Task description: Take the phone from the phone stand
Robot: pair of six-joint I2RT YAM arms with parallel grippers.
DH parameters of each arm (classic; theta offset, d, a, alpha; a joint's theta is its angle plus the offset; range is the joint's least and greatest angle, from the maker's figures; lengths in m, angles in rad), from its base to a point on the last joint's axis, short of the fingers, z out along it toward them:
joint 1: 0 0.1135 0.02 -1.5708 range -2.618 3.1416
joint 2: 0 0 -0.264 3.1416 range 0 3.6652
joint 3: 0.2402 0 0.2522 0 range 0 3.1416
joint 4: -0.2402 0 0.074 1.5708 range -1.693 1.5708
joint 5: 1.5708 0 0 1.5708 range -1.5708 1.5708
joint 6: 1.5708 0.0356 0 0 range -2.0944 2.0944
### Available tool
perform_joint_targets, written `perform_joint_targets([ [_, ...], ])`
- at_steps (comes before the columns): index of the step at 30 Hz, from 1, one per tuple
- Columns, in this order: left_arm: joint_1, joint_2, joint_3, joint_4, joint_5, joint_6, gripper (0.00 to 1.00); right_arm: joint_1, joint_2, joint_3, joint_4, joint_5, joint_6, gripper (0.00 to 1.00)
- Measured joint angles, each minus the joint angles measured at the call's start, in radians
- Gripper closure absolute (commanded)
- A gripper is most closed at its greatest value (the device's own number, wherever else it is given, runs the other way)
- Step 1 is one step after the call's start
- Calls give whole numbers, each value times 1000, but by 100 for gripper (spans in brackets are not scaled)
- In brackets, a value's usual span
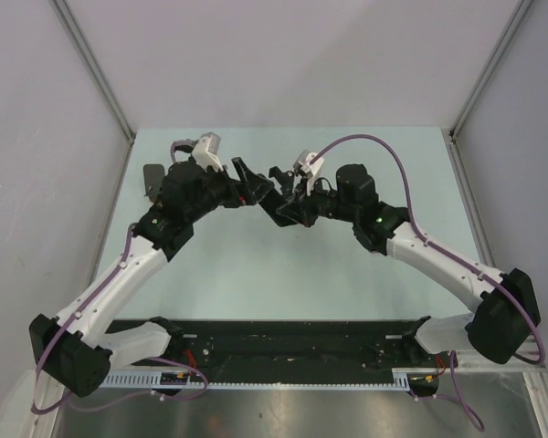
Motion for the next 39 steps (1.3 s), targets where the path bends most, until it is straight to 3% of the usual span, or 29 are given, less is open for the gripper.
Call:
perform_joint_targets([
  [7,16,-161,-26,87,-228,188,0,-109,-117,-6,-185,11,50,100],
  [17,19,-333,-278,301,-435,396,0,-301,-186,-98,-330,78,198,100],
  [27,19,-332,-466,416,-496,499,0,-400,6,-253,-340,108,365,100],
  [39,19,-280,-497,471,-498,567,0,-451,203,-267,-220,90,409,100],
])
